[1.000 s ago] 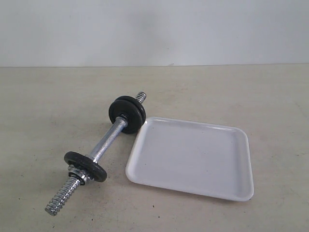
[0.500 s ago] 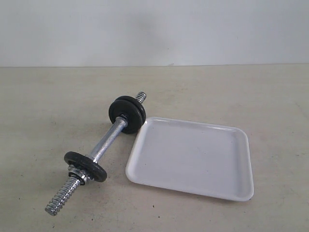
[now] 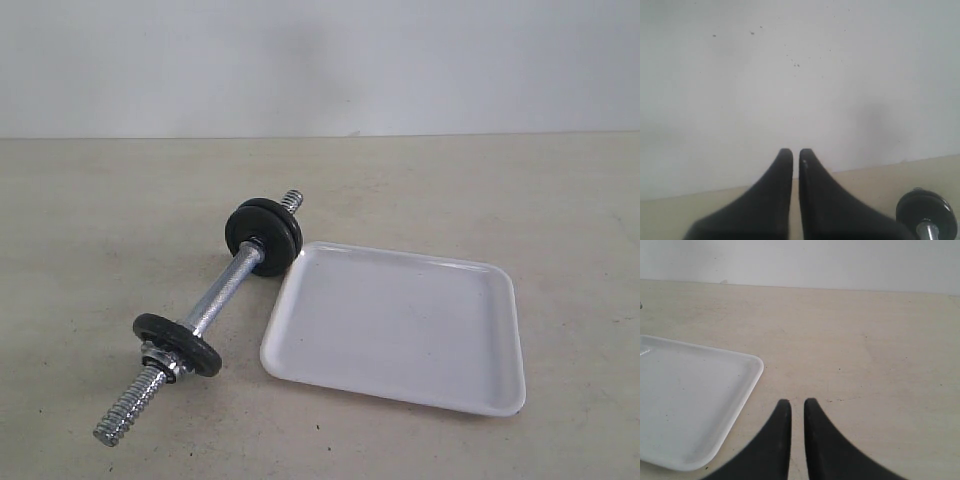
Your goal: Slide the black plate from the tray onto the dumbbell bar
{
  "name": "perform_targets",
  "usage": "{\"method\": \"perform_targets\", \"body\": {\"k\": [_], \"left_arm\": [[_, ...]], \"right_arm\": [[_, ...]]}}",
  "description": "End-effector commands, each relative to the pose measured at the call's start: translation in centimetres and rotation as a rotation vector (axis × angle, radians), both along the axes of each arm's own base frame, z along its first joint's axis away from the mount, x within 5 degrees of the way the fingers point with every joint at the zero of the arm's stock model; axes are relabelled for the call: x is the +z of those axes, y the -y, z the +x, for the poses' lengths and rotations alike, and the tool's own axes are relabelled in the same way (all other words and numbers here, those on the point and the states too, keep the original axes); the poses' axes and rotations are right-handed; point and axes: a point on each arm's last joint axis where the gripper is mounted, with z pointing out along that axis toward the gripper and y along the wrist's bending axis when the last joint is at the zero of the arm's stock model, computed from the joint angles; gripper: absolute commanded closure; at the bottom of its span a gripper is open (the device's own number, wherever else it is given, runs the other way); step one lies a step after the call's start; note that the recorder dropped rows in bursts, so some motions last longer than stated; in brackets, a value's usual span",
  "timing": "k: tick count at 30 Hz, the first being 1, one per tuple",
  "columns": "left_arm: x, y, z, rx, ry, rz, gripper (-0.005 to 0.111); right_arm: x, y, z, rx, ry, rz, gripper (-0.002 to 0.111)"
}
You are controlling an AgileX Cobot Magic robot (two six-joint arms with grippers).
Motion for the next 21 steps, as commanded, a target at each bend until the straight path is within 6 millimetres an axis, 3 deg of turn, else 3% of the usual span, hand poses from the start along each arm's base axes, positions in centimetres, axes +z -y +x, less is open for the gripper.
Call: {"method": "perform_targets", "body": {"k": [1, 6, 11, 21], "left_arm": [[0.6, -0.4, -0.1, 0.035, 0.023, -0.034, 0.102], [0.5, -0.2, -0.1, 0.008, 0.027, -0.064, 0.102], [-2.4, -0.1, 0.5, 0.004, -0.047, -0.088, 0.102], [-3.2, -0.2, 0.6, 0.018, -0.139, -0.08, 0.102]], "right_arm": [[0.1, 0.0, 0.0, -0.002, 0.014, -0.006, 0.1], [0.1, 0.0, 0.0, -0.002, 0.014, -0.006, 0.1], [0.1, 0.0, 0.0, -0.002, 0.014, -0.006, 0.1], [0.1, 0.0, 0.0, -0.002, 0.014, -0.006, 0.1]]}}
